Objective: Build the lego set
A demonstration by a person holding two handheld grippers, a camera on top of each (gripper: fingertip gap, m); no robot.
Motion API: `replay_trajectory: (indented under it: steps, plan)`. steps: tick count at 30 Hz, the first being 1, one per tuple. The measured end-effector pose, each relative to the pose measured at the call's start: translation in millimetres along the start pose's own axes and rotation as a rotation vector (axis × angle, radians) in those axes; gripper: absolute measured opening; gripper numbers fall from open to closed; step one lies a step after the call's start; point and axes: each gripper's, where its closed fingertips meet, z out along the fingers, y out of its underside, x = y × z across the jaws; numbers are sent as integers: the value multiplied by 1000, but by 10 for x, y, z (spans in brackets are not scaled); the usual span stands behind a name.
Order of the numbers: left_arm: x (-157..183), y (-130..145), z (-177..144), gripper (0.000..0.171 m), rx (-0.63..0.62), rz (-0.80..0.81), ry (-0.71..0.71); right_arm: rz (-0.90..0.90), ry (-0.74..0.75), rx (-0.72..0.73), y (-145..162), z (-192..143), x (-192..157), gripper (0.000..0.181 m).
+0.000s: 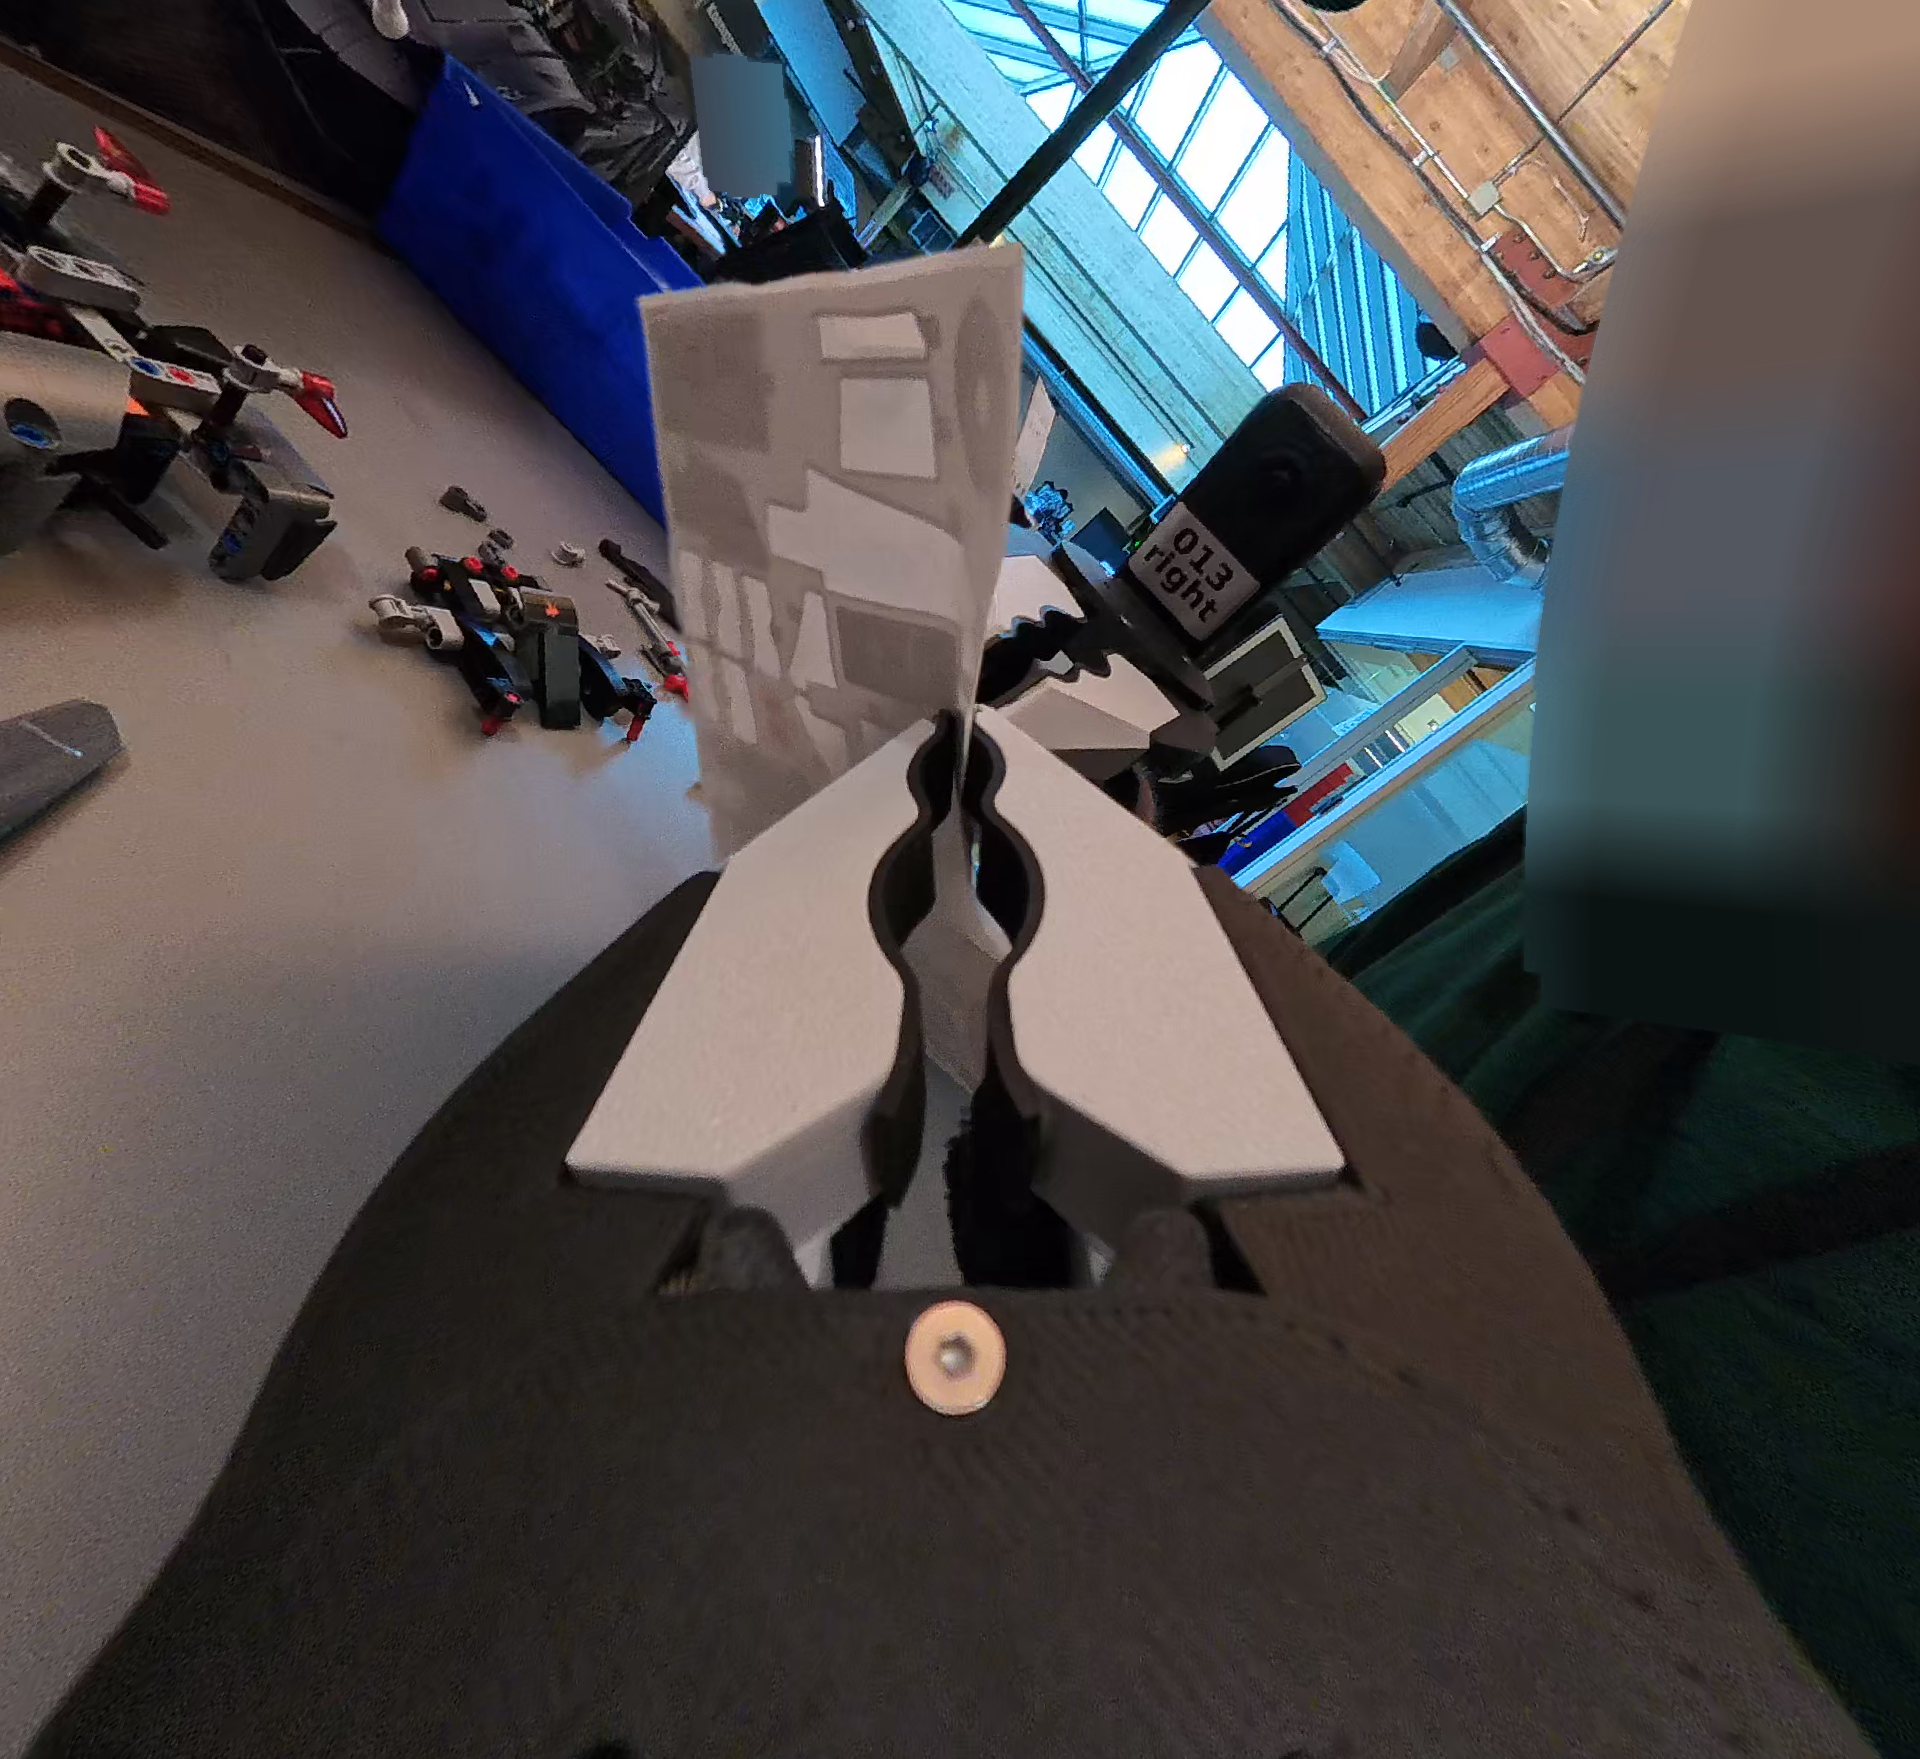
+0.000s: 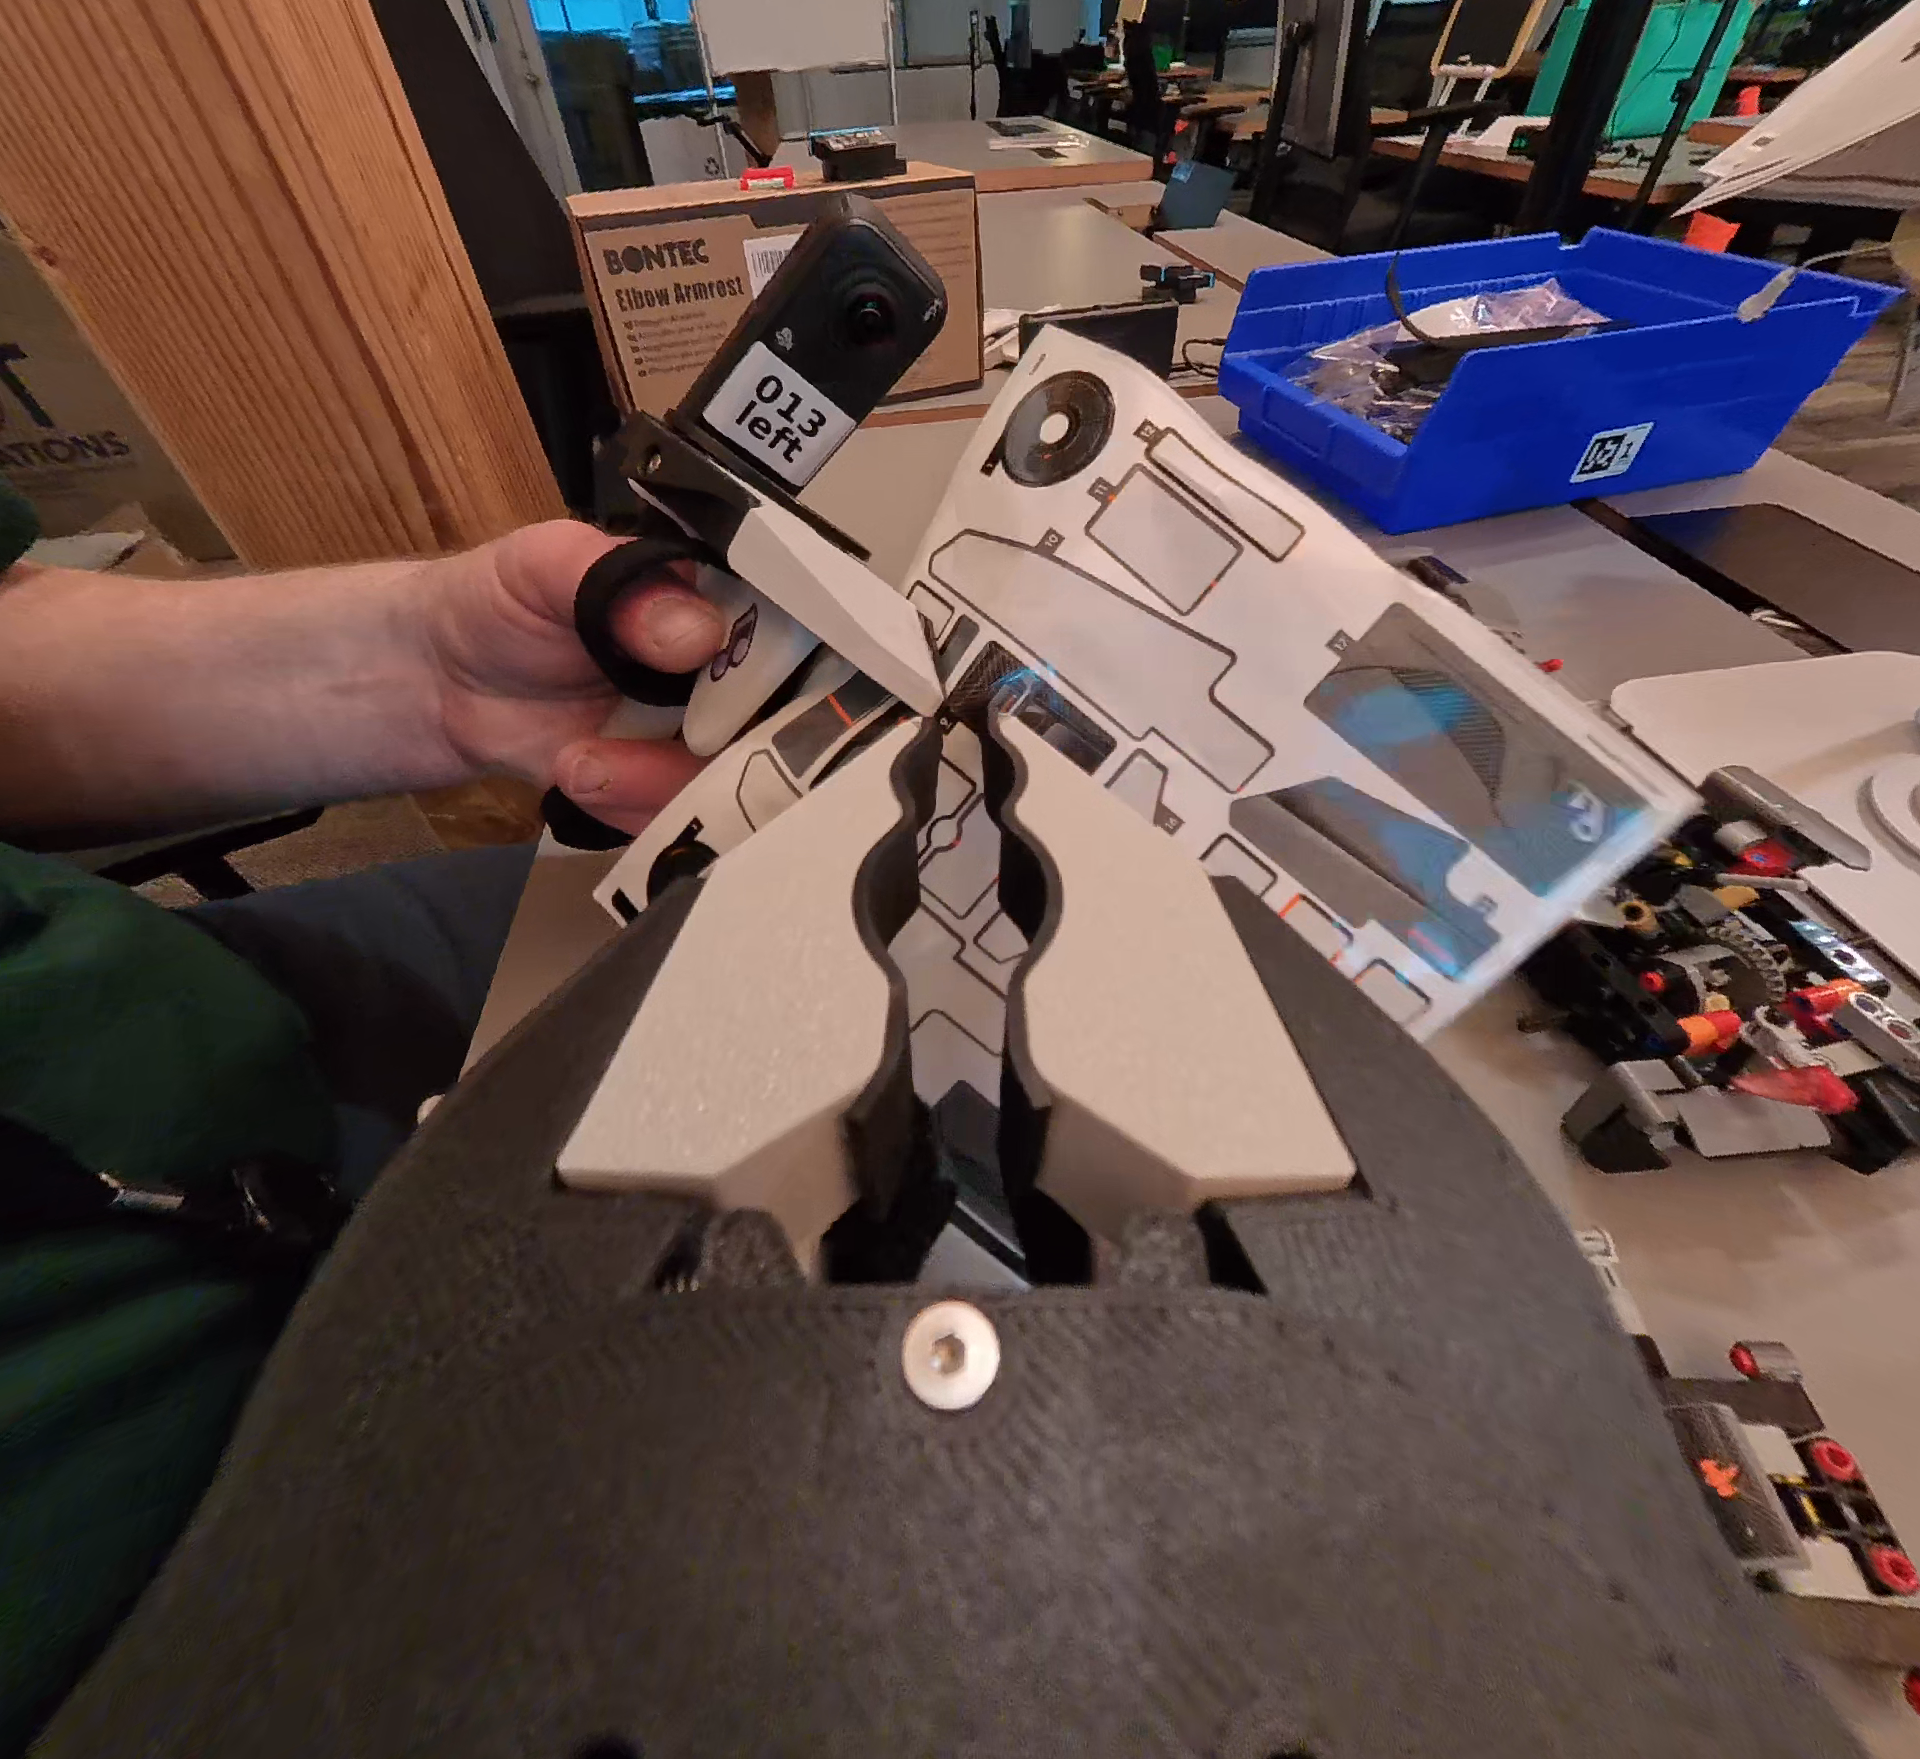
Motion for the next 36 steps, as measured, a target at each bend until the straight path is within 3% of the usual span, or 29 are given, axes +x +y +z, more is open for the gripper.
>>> replay_trajectory:
  steps: [14, 25, 30, 36]
  plan:
    - [127, -95, 43, 0, 69, -101, 163, -68, -38, 61, -129, -37, -54, 8]
    - [155, -96, 123, 0, 52, -19, 186, 137, -175, 131, -169, -117, -35, 6]
    - [254, -82, 157, 0, 0, 38, 217, 316, -331, 218, -247, -197, -71, 5]
    - [241, -61, 191, 0, -37, 97, 186, 357, -343, 210, -221, -218, -59, 5]
